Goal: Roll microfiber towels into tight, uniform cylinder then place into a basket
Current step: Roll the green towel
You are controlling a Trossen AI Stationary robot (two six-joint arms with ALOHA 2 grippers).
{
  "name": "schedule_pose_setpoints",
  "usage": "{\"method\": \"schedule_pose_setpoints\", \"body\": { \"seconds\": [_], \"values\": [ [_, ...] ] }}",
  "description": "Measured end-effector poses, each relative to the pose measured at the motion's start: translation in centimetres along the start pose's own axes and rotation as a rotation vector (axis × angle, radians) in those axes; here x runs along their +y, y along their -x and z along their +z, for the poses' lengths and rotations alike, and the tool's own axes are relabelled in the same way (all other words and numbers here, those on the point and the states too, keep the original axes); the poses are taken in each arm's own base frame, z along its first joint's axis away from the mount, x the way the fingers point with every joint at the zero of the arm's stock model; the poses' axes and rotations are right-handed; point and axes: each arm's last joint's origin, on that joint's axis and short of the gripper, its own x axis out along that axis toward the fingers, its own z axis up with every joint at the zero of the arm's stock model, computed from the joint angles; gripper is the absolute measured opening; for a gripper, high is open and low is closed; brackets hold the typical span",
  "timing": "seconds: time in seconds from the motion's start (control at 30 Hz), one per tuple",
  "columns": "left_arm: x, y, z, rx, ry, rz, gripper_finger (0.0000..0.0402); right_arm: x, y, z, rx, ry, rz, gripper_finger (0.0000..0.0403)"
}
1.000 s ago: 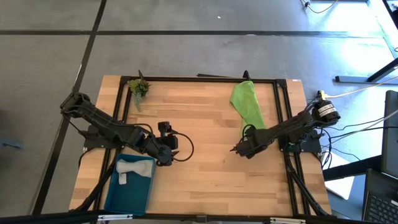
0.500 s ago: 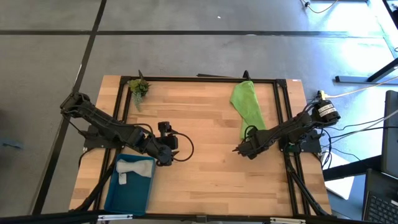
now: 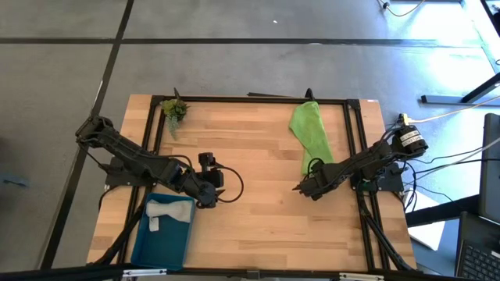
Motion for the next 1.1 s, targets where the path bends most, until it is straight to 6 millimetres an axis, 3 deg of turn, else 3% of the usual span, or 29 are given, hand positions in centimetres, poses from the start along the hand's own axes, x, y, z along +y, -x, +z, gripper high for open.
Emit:
{"method": "schedule_pose_setpoints", "body": {
  "seconds": [0.1, 0.53, 0.73, 1.1],
  "values": [
    [0.0, 0.0, 0.0, 0.0, 0.0, 0.0, 0.0395, -0.3, -0.2, -0.1, 0.008, 0.041, -0.031, 0.0009],
    [0.0, 0.0, 0.0, 0.0, 0.0, 0.0, 0.0395, 0.0, 0.2, 0.2, -0.048, 0.072, -0.03, 0.0003],
    [0.0, 0.0, 0.0, 0.0, -0.001, 0.0, 0.0395, 1.1, 2.5, 0.9, -0.14, 0.119, 0.012, 0.0002],
    [0.0, 0.0, 0.0, 0.0, 0.0, 0.0, 0.0395, 1.4, 7.6, 1.4, -0.234, 0.153, -0.025, 0.0001]
  ]
}}
